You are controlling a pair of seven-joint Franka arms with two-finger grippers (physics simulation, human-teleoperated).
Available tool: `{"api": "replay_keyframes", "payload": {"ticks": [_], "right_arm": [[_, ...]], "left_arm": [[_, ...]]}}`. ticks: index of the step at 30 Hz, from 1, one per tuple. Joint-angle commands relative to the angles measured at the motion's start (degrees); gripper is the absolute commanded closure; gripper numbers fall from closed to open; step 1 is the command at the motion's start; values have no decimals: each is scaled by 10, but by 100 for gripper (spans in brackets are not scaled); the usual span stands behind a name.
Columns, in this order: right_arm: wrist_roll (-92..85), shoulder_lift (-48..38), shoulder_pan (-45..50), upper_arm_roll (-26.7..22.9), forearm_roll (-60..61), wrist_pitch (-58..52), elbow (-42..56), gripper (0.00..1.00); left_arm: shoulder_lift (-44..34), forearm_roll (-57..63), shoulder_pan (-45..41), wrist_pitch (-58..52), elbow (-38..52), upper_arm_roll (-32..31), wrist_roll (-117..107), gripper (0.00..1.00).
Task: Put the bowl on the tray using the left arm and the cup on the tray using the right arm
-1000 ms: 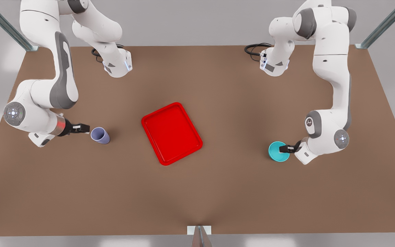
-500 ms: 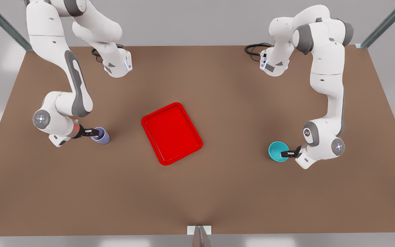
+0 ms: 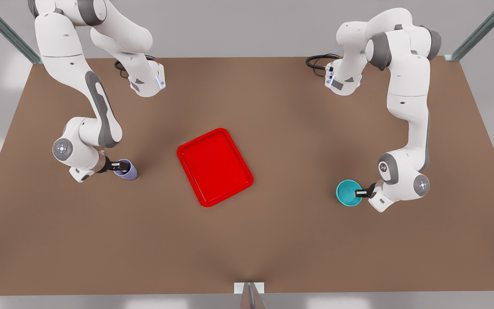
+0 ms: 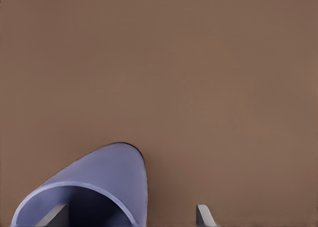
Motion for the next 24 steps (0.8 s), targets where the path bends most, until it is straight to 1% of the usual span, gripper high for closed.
{"api": "replay_keyframes", "payload": {"ticks": [1, 2, 3, 6, 7, 9, 12, 14, 15, 18, 19, 21, 24], "right_arm": [[0, -1, 0, 0, 0, 0, 0, 38], [0, -1, -1, 0, 0, 0, 0, 48], [0, 0, -2, 0, 0, 0, 0, 52], [2, 6, -2, 0, 0, -1, 0, 52], [0, 9, -3, 0, 0, 0, 0, 55], [0, 19, -7, 0, 0, 2, 0, 55], [0, 27, -7, 0, 0, 3, 0, 55], [-11, 28, -8, 0, 0, 3, 0, 58], [-11, 25, -8, 0, 0, 2, 0, 59], [-11, 24, -8, 0, 2, 2, -1, 76], [-11, 22, -8, 0, 2, 2, -1, 79], [-11, 24, -8, 0, 3, 3, -1, 79], [-10, 24, -7, 1, 3, 3, -1, 79]], "left_arm": [[-2, -8, 0, -1, 0, 0, -1, 79], [-6, -8, -1, -12, 0, -1, -2, 79], [-11, -8, -2, -22, 4, -1, -3, 79], [-35, -21, -7, -52, 4, -14, -31, 79], [-45, -21, -10, -53, 5, -29, -59, 79], [-64, -20, -11, -67, 22, -81, -155, 79], [-67, -20, -13, -66, 48, -153, -277, 79], [-62, -22, -60, -60, 69, -157, -346, 79], [-57, -45, -90, -59, 90, -156, -385, 79], [-48, -63, -153, -29, 96, -157, -438, 79], [-49, -80, -170, -29, 96, -157, -442, 79], [-47, -89, -194, -16, 96, -157, -464, 79], [-28, -114, -237, 51, 106, -157, -511, 79]]}}
